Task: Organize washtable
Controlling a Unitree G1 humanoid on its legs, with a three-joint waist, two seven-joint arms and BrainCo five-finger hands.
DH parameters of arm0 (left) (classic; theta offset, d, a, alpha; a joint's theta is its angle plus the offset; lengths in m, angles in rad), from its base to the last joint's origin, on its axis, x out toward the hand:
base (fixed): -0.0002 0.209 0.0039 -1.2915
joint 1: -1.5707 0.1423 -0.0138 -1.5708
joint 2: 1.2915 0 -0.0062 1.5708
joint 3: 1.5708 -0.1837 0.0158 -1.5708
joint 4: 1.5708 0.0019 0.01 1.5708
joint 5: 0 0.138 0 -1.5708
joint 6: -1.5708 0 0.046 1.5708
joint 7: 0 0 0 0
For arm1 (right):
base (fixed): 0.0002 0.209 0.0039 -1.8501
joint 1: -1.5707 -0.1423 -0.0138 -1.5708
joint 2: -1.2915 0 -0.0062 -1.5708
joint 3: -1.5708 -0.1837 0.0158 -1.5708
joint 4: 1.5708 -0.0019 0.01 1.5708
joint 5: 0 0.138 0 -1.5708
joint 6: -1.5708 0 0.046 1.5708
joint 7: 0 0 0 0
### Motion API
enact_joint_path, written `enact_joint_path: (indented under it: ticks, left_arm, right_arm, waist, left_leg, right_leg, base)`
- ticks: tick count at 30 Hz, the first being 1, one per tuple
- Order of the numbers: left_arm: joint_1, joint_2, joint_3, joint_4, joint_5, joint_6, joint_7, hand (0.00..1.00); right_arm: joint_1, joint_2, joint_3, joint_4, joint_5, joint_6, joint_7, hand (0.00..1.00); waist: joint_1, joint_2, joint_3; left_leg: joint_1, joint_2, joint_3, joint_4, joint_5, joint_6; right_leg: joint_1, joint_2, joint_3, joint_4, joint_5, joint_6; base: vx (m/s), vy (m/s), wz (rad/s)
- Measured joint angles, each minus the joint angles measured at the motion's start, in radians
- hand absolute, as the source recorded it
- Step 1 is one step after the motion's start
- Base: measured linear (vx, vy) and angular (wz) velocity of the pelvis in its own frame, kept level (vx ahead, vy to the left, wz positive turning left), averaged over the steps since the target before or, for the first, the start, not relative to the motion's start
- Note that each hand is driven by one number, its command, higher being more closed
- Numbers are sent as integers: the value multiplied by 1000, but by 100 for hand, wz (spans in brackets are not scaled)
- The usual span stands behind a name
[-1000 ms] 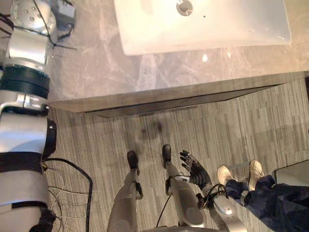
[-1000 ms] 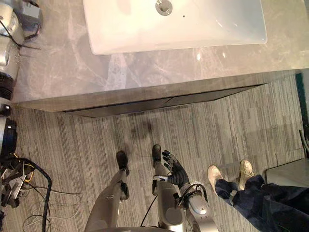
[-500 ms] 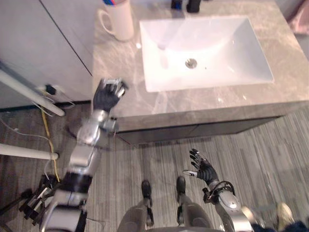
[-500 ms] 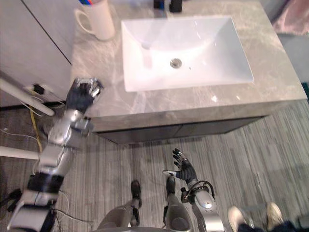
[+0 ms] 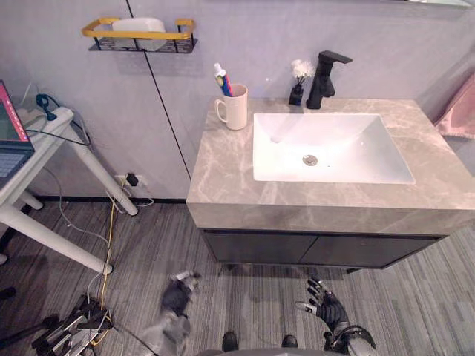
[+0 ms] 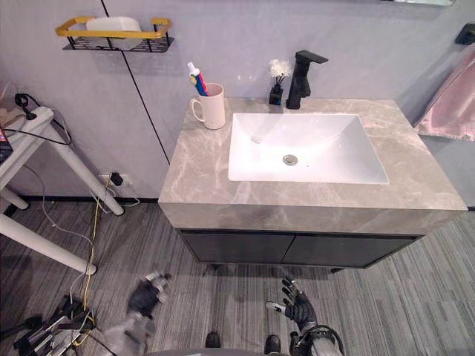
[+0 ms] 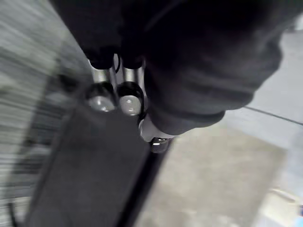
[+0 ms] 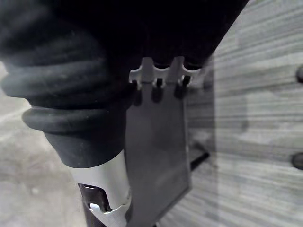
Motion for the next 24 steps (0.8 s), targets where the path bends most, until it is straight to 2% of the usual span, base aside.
enact_joint_path:
  ticks: [3,5,9,14,16,18,20,21,22,23,24]
  left_arm:
    - [-41,-12,-13,213,92,14,0,0]
    - [-98,-8,11,325,164,1,5,0]
    - [-202,-6,84,572,313,-17,90,0]
    - [-229,-7,117,613,379,-16,132,0]
    - [-242,-9,132,623,407,-16,136,0]
    - [-246,-10,138,623,424,-15,137,0]
    - [-294,-6,139,649,476,-14,154,0]
    - [-309,-7,139,656,488,-13,157,0]
    - [-330,-6,142,658,506,-5,158,0]
    - [-342,-10,163,660,527,1,164,0]
    - [-350,-12,167,661,546,13,169,0]
  right_arm:
    - [-19,0,0,105,-3,-2,-25,0]
    - [-38,-3,-8,197,-24,-7,-44,0]
    - [-119,8,-85,412,-16,-12,-91,0]
    - [-164,-3,-158,523,-23,-17,-129,0]
    - [-170,-16,-197,592,-35,-8,-135,0]
    - [-174,-15,-214,615,-34,1,-146,0]
    - [-191,-2,-235,614,-51,4,-159,0]
    - [-196,2,-235,609,-61,5,-164,0]
    - [-199,12,-237,595,-73,13,-173,0]
    - [-201,10,-246,581,-76,22,-175,0]
    - [-203,8,-252,575,-75,23,-174,0]
  waist:
    - [-1,0,-2]
    - [1,2,-5]
    - [0,1,-8]
    - [-2,-12,-8]
    - [0,-22,-2]
    - [-1,-21,3]
    - [-1,-28,56]
    - [-4,-27,63]
    - [-4,-44,82]
    - [-1,-44,96]
    - [-5,-29,106]
  left_leg:
    - [13,5,2,0,-1,-5]
    - [14,7,4,0,0,-7]
    - [34,13,15,-4,-1,-10]
    - [43,16,28,-6,-4,-11]
    - [41,16,45,-5,-7,-9]
    - [31,17,67,0,-7,-8]
    - [5,14,140,34,-24,2]
    - [-10,15,170,47,-30,5]
    - [-28,19,232,72,-41,20]
    - [-41,42,292,87,-52,35]
    - [-54,76,338,110,-63,35]
  right_leg:
    - [11,5,1,-3,-4,-4]
    - [11,7,1,-3,-4,-5]
    - [25,13,12,-3,-2,-1]
    - [24,15,31,-1,-2,0]
    - [12,14,46,11,-4,2]
    - [-30,14,77,54,-8,-2]
    - [-102,14,152,110,-3,12]
    - [-119,18,173,108,8,23]
    - [-140,15,209,76,16,52]
    - [-146,0,146,64,-19,42]
    - [-174,-3,62,118,-35,-1]
  base:
    - [-61,-21,-2]
    - [-36,-15,-3]
    - [-3,-9,-6]
    - [1,-5,-13]
    - [7,16,-17]
    - [-8,39,-46]
    - [-58,68,-89]
    - [-110,67,-106]
    - [-151,71,-128]
    - [-152,74,-154]
    - [-117,68,-138]
